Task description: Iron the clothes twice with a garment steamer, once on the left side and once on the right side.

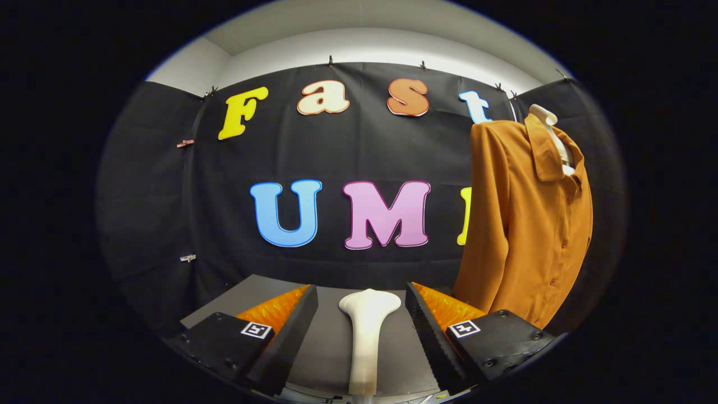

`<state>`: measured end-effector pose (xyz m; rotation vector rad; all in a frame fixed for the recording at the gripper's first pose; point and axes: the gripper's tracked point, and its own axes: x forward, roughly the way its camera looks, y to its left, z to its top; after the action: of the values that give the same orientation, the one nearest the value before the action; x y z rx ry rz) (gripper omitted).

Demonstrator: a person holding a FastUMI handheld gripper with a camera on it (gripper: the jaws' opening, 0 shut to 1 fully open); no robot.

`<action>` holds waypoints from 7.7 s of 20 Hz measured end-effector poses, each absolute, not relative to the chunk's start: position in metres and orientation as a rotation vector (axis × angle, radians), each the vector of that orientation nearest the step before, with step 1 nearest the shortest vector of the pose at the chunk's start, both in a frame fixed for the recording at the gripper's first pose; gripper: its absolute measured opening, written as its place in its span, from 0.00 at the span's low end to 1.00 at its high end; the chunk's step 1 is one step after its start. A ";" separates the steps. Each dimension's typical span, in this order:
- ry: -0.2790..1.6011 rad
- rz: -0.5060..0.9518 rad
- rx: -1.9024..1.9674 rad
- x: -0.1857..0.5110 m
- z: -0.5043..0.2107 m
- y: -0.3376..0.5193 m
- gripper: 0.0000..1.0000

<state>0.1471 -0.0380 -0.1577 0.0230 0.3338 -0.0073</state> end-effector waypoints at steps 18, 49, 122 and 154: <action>0.763 -0.025 0.028 0.192 -0.286 -0.053 0.99; 0.745 0.082 0.081 0.171 -0.258 -0.032 0.44; 0.825 0.023 0.340 0.085 -0.313 -0.322 0.44; 0.565 -0.142 0.331 0.095 -0.215 -0.497 0.44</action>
<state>0.0947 -0.4965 -0.2155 0.3311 0.5649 -0.1417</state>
